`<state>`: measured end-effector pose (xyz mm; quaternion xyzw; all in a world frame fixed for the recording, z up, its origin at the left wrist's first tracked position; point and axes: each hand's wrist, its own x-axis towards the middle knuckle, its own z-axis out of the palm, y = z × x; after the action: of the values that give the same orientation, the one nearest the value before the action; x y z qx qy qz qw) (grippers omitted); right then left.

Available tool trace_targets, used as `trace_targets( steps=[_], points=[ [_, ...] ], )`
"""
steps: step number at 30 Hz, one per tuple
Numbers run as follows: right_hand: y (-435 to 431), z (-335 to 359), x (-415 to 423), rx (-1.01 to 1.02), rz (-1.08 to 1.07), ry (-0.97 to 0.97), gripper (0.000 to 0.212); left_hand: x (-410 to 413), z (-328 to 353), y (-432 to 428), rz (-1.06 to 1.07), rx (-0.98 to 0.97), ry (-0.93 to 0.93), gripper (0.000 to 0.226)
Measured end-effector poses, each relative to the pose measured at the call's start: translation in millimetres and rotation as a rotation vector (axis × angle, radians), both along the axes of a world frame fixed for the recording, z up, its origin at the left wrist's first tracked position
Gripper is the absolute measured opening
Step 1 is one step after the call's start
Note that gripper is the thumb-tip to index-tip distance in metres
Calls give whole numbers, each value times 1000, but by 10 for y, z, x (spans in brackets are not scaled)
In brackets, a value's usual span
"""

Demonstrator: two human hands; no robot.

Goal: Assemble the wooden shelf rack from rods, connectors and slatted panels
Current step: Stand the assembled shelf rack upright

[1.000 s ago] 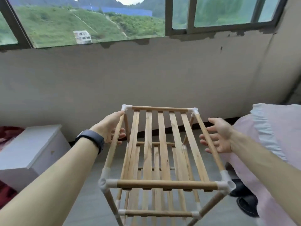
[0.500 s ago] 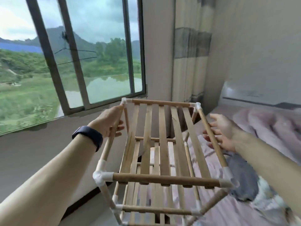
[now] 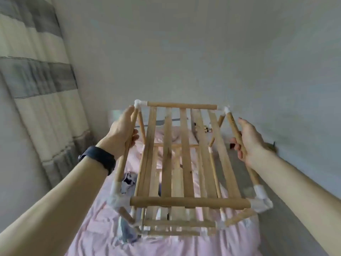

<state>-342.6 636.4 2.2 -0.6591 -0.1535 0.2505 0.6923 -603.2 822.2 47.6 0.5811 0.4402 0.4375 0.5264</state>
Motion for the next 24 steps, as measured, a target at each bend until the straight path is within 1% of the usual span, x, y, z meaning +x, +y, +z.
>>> trace_targets(
  steps=[2, 3, 4, 6, 10, 12, 14, 17, 19, 21, 24],
  points=[
    [-256, -34, 551, 11, -92, -31, 51, 687, -61, -54, -66, -12, -37, 60],
    [-421, -64, 914, 28, -147, -35, 50, 1169, -112, -80, -118, -24, -47, 60],
    [-499, -96, 1072, 45, -177, -36, 49, 1400, -165, -82, -138, -34, -57, 62],
    [-726, -179, 1608, 73, -264, -66, 50, 2164, -322, -150, -217, -64, -82, 67],
    [-1017, -297, 2563, 55, -443, -148, 73, 3507, -578, -253, -347, -96, -99, 62],
    [-1121, -368, 2982, 29, -497, -168, 83, 4081, -697, -275, -414, -113, -94, 64],
    [-1198, -476, 3412, 8, -554, -163, 83, 4617, -813, -290, -479, -140, -94, 63],
    [-1291, -700, 4052, -31, -638, -136, 81, 5350, -991, -323, -551, -183, -78, 54],
    [-1353, -886, 4447, -43, -682, -105, 77, 5812, -1130, -331, -639, -211, -65, 58],
    [-1434, -1072, 4799, -40, -716, -41, 70, 6244, -1287, -328, -723, -264, -56, 65],
    [-1561, -1357, 5238, -18, -707, 78, 66, 6838, -1556, -305, -777, -338, -28, 62]
  ],
)
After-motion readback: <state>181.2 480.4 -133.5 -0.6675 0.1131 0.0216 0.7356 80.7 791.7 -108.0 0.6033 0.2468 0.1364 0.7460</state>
